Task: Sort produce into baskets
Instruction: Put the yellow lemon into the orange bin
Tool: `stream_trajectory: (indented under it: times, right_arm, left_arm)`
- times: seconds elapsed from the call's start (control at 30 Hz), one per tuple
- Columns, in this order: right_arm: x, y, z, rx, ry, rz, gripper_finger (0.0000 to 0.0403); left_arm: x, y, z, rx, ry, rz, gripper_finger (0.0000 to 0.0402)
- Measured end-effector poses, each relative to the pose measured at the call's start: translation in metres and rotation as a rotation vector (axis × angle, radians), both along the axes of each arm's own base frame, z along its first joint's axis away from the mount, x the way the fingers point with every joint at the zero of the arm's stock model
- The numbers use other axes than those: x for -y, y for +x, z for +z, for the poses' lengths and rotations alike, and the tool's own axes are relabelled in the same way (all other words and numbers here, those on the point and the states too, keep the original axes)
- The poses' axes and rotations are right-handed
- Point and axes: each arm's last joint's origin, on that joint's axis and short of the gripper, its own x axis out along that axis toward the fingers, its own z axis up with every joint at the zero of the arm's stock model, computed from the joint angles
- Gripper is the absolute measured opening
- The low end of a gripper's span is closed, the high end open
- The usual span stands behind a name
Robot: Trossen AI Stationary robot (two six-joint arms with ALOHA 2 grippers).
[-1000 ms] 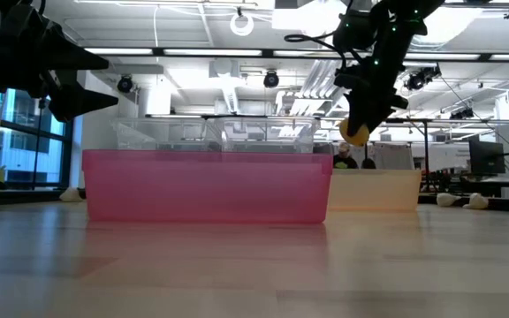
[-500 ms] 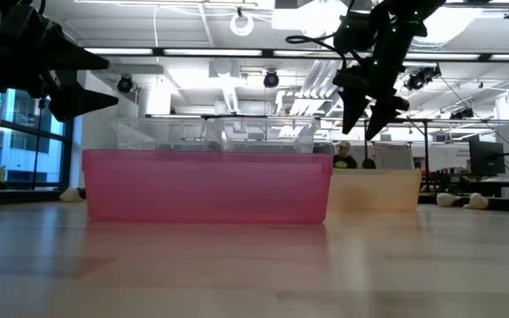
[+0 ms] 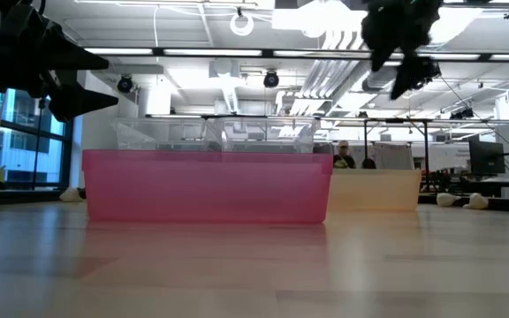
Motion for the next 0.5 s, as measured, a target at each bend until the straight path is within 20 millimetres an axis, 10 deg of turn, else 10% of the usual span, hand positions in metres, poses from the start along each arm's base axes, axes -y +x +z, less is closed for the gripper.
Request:
stream_trajectory:
  times: [0.5]
  right_arm:
    - [-0.126,-0.046,-0.056,-0.358,0.339,-0.331,0.0378]
  left_arm:
    - [0.000,0.000,0.000,0.000,0.000,0.000,0.0390]
